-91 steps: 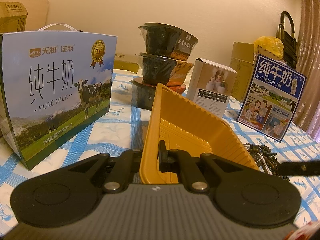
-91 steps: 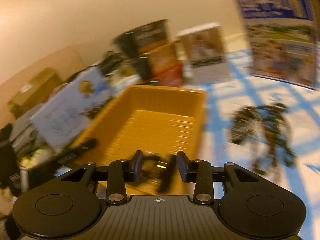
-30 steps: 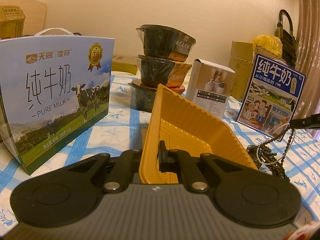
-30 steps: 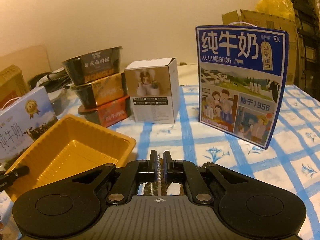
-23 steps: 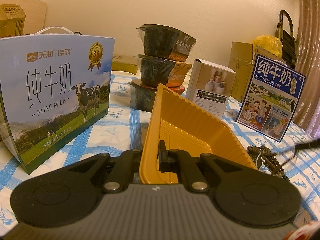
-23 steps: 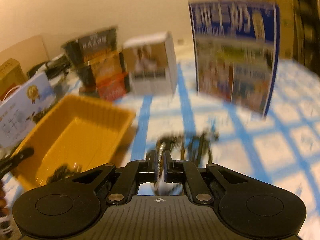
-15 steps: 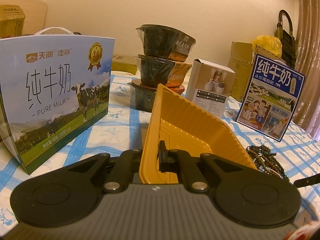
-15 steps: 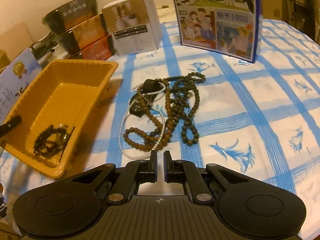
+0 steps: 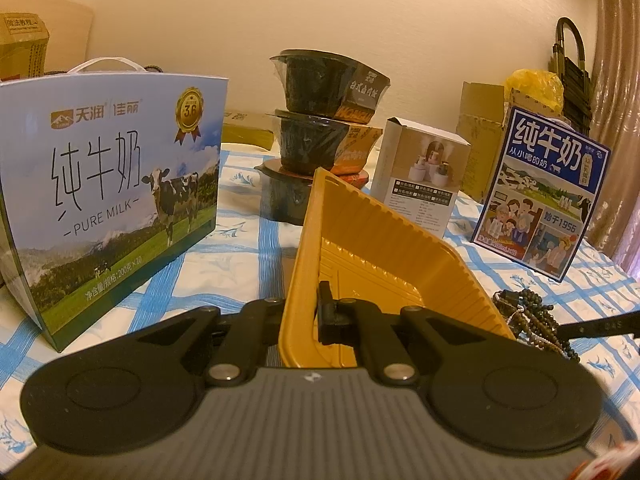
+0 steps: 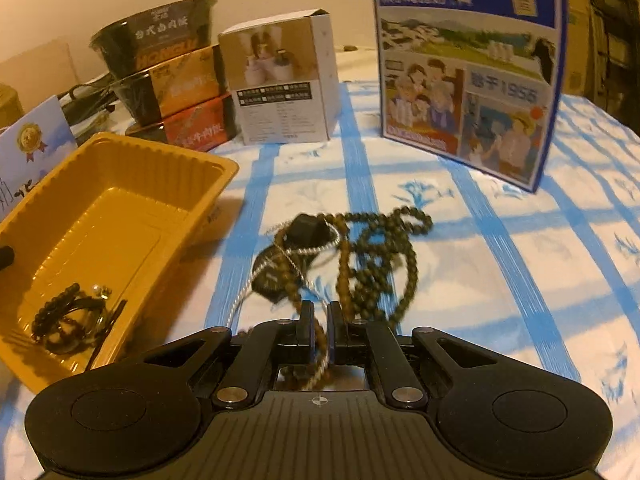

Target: Organize jewelry

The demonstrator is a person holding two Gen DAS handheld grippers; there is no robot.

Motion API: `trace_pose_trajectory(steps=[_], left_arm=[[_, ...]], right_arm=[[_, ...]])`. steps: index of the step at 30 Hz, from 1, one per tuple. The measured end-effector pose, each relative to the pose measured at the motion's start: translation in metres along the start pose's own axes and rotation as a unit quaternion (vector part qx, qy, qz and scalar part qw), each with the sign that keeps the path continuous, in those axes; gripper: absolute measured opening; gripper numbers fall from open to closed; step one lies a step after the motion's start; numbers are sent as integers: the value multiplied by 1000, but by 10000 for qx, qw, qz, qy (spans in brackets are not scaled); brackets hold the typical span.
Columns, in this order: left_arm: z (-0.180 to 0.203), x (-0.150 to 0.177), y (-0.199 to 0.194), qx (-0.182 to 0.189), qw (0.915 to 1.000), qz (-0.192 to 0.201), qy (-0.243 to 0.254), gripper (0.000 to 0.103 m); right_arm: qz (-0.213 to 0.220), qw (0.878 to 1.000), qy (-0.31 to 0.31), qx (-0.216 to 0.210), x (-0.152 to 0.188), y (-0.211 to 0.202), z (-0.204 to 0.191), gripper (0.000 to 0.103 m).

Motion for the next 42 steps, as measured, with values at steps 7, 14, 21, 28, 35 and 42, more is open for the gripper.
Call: trace_pose_trajectory(steps=[7,14,21,28,35,42], left_arm=[[-2,0,1,0,10000,-9,-32,5],[-2,1,2,1,10000,2,-38,5],[-1,1,1,15,10000,-2,-11,5],[-1,1,1,14,10000,-7,-8,5],[-1,0,1,10,10000,4,-5,5],[0,0,1,9,10000,7,-12,5]], right_arm=[[-231,9988,-371,214,-3,32,-1,6],[-432,9969,-628,218,4,39,-4,6],[-235,9981,-531,196,-4,29,-5,2],[543,9978,-376,-60,-45,-19,-17,2],[1165,9913,-493,-351,-80,-69,-42,2],[1492,9831,-654,-831,-104,-102,-76,2]])
Point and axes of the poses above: each gripper's, at about its wrist camera, not at the fingertips, and y roughly the way its jaws point, z to its right, x to its underside, the point moved 5 cm from there along y, roughly the way its jaws point, and after that the axes turned 7 degrees about y, right-handed, at the moved point
